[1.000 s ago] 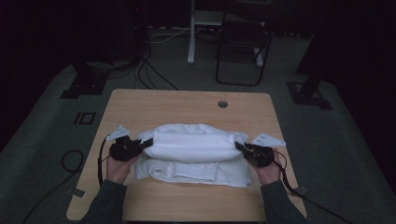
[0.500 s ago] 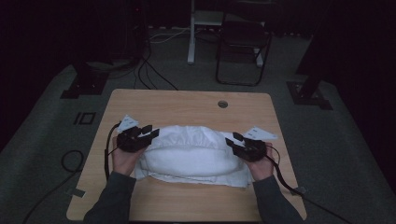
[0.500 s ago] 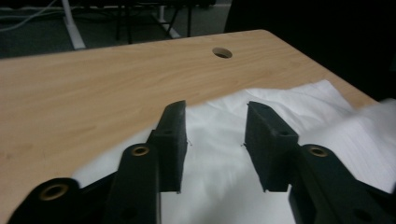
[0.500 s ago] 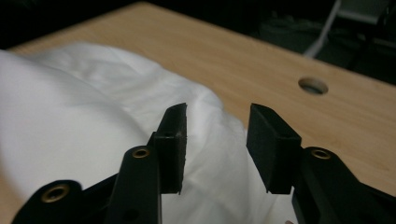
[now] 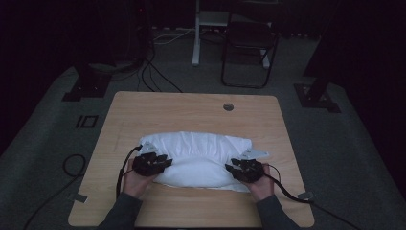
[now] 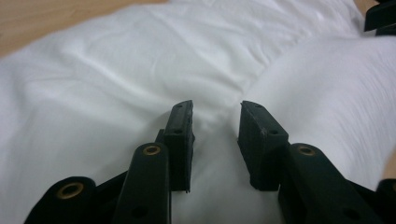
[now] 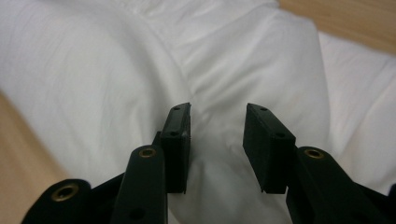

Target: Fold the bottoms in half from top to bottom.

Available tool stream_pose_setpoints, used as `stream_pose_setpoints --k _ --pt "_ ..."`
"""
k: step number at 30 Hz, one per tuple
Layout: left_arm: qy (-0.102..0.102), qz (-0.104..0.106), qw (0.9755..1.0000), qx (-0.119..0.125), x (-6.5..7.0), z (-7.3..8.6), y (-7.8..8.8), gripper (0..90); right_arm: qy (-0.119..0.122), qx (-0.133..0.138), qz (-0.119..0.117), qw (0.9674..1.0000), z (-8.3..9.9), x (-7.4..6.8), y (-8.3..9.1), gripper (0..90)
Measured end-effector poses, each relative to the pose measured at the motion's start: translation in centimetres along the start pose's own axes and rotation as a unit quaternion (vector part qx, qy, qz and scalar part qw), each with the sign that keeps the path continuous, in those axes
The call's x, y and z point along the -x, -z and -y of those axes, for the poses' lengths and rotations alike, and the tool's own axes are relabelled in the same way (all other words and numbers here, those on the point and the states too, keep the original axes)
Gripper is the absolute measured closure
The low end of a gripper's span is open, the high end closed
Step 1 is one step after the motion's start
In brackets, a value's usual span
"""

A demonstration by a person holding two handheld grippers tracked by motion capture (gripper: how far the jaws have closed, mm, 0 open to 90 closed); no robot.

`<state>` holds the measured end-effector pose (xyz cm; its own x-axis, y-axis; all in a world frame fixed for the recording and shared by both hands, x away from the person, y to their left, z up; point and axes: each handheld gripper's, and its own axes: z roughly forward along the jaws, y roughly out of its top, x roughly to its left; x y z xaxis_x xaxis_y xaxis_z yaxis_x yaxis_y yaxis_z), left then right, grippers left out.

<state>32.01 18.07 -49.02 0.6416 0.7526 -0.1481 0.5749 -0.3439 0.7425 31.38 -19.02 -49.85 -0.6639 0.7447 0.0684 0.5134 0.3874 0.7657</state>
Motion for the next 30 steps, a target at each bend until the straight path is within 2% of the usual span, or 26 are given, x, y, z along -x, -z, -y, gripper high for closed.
stream_pose_setpoints --k 4,6,8,9,10,11,13,14,17,20,23,25,28,30 --pt "-0.023 -0.019 0.9995 -0.002 0.5 1.5 0.2 64.3 0.002 -0.007 0.002 1.0000 1.6 -0.6 0.3 61.2" --pt "-0.027 -0.028 0.9991 -0.015 0.4 2.1 -0.6 64.4 -0.002 -0.013 0.001 0.9999 2.3 -0.7 0.0 62.0" --pt "-0.039 -0.036 0.9984 -0.018 0.2 2.6 -1.7 64.6 0.000 -0.024 0.003 0.9997 2.9 -0.7 -0.7 62.5" --pt "-0.037 -0.035 0.9985 -0.019 0.0 2.8 -2.2 64.6 0.002 -0.028 0.005 0.9996 3.1 -0.7 -1.1 62.8" --pt "-0.026 -0.031 0.9990 -0.018 -0.3 2.9 -2.6 64.6 0.003 -0.029 0.005 0.9996 3.3 -0.7 -1.4 62.9" --pt "-0.022 -0.032 0.9992 -0.013 -0.4 2.9 -2.8 64.7 0.005 -0.029 0.007 0.9995 3.5 -0.7 -1.7 63.0" --pt "-0.027 -0.036 0.9989 -0.014 -0.5 2.8 -2.9 64.8 0.008 -0.029 0.011 0.9995 3.4 -0.7 -2.0 63.2" --pt "-0.018 -0.036 0.9991 -0.014 -0.5 2.8 -2.9 64.9 0.013 -0.030 0.015 0.9994 3.4 -0.8 -2.1 63.1" --pt "-0.008 -0.050 0.9986 -0.016 -0.1 2.9 -2.8 65.1 0.026 -0.028 0.026 0.9989 3.2 -0.8 -2.6 63.6" --pt "0.001 -0.060 0.9981 -0.012 0.2 3.3 -2.6 65.1 0.023 -0.023 0.026 0.9991 2.9 -0.3 -3.1 64.1" --pt "0.006 -0.059 0.9982 -0.009 -0.3 3.2 -2.5 65.1 0.021 -0.021 0.027 0.9992 2.4 0.2 -3.8 64.8" --pt "0.012 -0.073 0.9973 -0.005 -1.0 3.0 -2.6 65.4 0.022 -0.021 0.028 0.9992 2.0 0.4 -4.2 64.8" --pt "0.039 -0.087 0.9954 -0.001 -2.0 2.5 -2.5 65.3 0.019 -0.019 0.028 0.9992 1.3 0.5 -5.1 64.8" --pt "0.061 -0.086 0.9942 0.020 -2.6 2.0 -1.9 59.5 0.018 -0.018 0.029 0.9993 0.9 0.6 -5.6 64.8"
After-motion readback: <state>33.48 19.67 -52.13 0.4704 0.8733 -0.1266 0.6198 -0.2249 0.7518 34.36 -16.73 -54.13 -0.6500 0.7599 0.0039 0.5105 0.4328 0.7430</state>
